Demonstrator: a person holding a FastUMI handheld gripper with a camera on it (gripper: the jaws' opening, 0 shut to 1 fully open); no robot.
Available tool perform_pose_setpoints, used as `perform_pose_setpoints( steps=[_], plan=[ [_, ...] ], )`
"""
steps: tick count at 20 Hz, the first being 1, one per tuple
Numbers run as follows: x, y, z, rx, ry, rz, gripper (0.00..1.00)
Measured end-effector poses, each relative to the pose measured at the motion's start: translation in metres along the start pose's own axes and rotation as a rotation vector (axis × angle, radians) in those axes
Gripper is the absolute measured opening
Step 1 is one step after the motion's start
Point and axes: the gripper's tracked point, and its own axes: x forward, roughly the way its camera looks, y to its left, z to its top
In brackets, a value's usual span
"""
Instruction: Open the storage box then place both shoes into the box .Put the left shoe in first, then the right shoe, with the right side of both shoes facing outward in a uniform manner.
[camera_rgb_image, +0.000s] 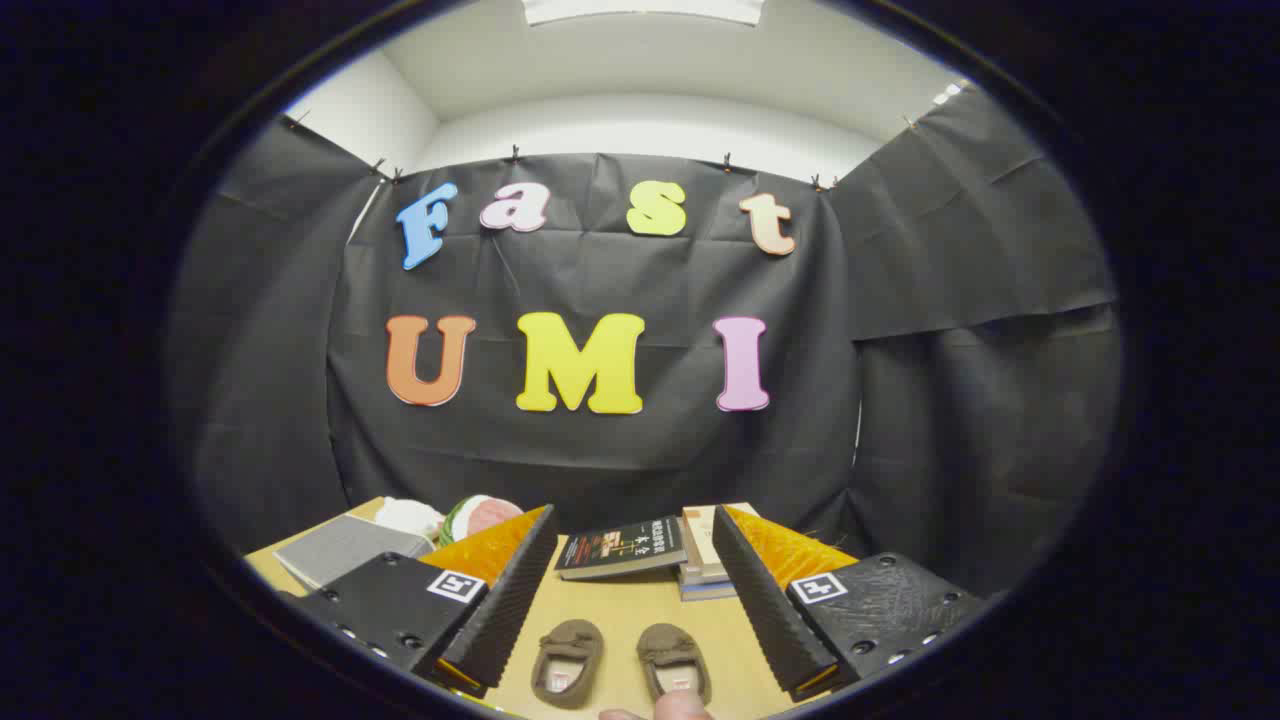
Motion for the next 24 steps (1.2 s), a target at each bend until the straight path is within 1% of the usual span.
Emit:
perform_pose_setpoints(
  steps=[13,21,24],
  plan=[
    [-0.003,0.004,0.003,0.019,-0.001,0.012,0.95],
    [-0.002,0.008,-0.002,0.014,0.021,0.035,0.95],
    [-0.003,0.012,-0.005,-0.001,0.035,0.056,0.95]
  ],
)
